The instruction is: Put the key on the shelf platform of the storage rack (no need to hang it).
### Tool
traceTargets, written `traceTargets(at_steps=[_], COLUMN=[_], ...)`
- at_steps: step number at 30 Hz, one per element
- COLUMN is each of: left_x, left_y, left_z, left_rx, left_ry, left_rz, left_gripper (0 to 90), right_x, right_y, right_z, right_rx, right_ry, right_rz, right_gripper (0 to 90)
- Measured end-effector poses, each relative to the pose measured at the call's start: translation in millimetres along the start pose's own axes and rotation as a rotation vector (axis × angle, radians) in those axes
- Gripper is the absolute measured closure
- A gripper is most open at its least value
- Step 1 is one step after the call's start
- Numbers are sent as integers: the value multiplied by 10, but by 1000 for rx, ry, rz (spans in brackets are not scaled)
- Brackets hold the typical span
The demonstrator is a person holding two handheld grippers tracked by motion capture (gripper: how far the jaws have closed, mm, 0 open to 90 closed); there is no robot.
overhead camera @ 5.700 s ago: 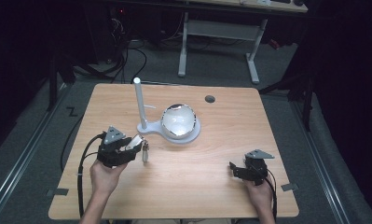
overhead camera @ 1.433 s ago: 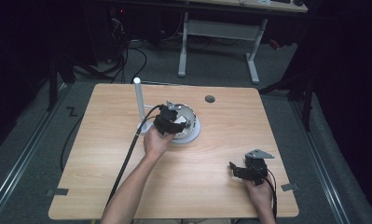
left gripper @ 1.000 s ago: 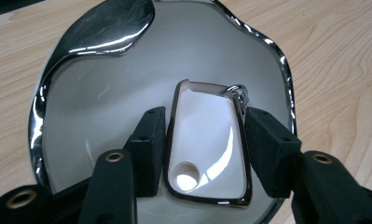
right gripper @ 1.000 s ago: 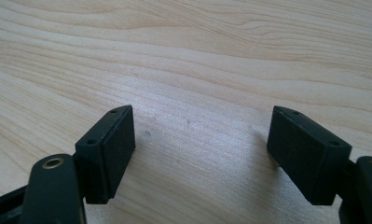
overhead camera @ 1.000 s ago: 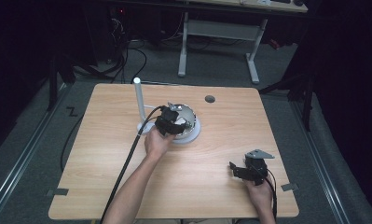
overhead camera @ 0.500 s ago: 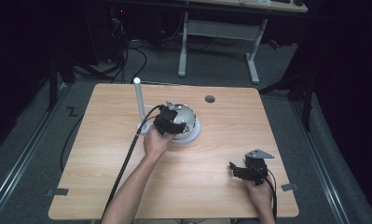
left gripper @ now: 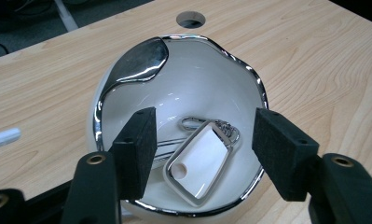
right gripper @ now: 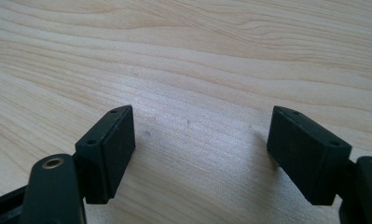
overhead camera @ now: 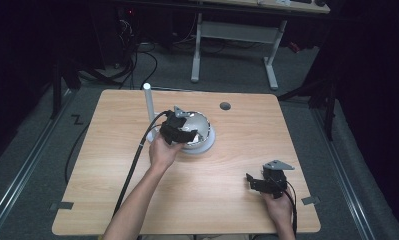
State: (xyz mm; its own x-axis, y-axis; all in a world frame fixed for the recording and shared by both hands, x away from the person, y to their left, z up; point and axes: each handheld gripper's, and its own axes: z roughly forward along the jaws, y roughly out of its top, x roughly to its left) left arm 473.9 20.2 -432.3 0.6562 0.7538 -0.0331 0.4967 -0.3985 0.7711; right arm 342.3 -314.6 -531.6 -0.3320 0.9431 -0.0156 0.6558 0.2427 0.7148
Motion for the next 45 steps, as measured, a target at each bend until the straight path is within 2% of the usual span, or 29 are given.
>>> traceTargets(at_steps=[5,8,17,21,45], left_x=[7,30,126,133,219], left_y=[-1,-17,-80,-115,-385], left_z=[-106,-170,-364,-437,-839], left_rx=[-17,-33,-72,-68,-134], left_ry=[0,-7,9,9,22], left_rz=[1,-15,-41,-45,-94], left_gripper=[406,406,406,406,397], right_x=[0,0,0,0,0], right_y=[0,0,0,0,1], right_z=[0,0,0,0,2], right_rx=[0,0,0,0,-1], right_ry=[0,0,0,1,-1], right_rz=[-1,0,0,0,1], right_gripper=[237,237,237,237,237])
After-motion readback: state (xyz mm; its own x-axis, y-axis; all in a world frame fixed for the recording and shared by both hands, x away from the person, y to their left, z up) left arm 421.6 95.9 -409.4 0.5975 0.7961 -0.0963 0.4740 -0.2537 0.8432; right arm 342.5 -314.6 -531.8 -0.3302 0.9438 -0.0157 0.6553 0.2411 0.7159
